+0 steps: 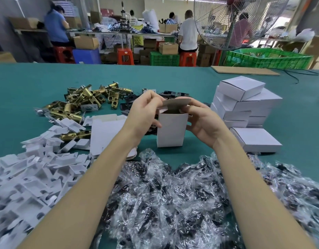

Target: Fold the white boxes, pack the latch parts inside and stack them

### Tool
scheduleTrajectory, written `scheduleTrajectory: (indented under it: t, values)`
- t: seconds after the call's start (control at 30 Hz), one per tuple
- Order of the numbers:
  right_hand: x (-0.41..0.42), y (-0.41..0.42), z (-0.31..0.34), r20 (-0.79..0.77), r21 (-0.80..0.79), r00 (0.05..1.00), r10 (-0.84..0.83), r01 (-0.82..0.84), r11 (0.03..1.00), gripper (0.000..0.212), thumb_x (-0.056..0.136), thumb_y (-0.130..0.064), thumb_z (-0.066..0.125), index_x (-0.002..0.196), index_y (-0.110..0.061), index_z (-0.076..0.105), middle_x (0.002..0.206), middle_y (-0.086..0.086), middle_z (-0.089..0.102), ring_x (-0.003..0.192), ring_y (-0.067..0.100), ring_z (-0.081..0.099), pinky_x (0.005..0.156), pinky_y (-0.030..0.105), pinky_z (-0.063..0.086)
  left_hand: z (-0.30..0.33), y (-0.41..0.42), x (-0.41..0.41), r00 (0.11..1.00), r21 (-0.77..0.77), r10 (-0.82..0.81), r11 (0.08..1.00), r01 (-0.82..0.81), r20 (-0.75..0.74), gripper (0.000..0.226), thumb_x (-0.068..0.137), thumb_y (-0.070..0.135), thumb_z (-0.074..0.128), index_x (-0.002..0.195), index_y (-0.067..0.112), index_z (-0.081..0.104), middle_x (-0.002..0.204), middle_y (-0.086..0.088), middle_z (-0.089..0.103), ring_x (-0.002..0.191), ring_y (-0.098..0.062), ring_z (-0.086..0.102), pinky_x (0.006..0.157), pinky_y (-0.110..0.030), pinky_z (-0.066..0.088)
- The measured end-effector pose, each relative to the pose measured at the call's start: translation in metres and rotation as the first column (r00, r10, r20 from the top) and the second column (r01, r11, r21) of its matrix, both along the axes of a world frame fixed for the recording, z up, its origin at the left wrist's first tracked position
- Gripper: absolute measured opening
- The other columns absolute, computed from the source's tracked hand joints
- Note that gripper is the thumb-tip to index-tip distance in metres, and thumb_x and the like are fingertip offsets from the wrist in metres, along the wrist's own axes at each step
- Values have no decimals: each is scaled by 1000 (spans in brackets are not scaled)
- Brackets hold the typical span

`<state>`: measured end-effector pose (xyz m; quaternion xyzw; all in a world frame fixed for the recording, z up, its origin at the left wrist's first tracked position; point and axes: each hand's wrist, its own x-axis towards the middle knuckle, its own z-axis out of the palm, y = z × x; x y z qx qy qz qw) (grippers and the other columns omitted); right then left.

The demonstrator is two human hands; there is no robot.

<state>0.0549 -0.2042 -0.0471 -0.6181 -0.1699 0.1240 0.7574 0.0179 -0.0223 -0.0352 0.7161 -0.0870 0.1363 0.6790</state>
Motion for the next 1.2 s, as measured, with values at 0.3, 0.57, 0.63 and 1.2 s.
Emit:
scheduleTrajectory:
  t: [0.3,0.57,0.63,1.2]
  values:
    - [-4,-3,4,16,-48,999,31,-30,998,27,93,-21,54,106,-26,78,112,0,74,95,14,62,85,31,48,2,13,2,995,8,-92,996,93,-44,7,96,22,72,89,24,69,95,-2,77,102,-13,71,67,-33,63]
    - [-4,-5,2,102,-72,995,-1,8,997,19,88,-32,76,107,-29,79,108,-2,76,94,14,70,84,33,55,-6,14,2,996,19,-84,996,84,8,19,97,10,69,100,25,78,96,4,79,96,-7,72,68,-27,62]
    - [-4,-5,2,108,-62,994,-7,14,998,25,83,-34,76,108,-30,80,111,0,77,95,15,71,82,32,58,-7,14,2,996,49,-79,996,77,35,20,97,9,68,99,25,79,94,5,79,94,-7,72,67,-28,62]
    - [2,-10,-9,115,-30,990,78,-75,997,23,85,-36,74,105,-26,81,112,0,76,105,14,70,87,34,58,-17,22,3,977,203,-162,970,132,142,20,91,6,75,104,21,79,110,6,77,97,-14,74,65,-28,61]
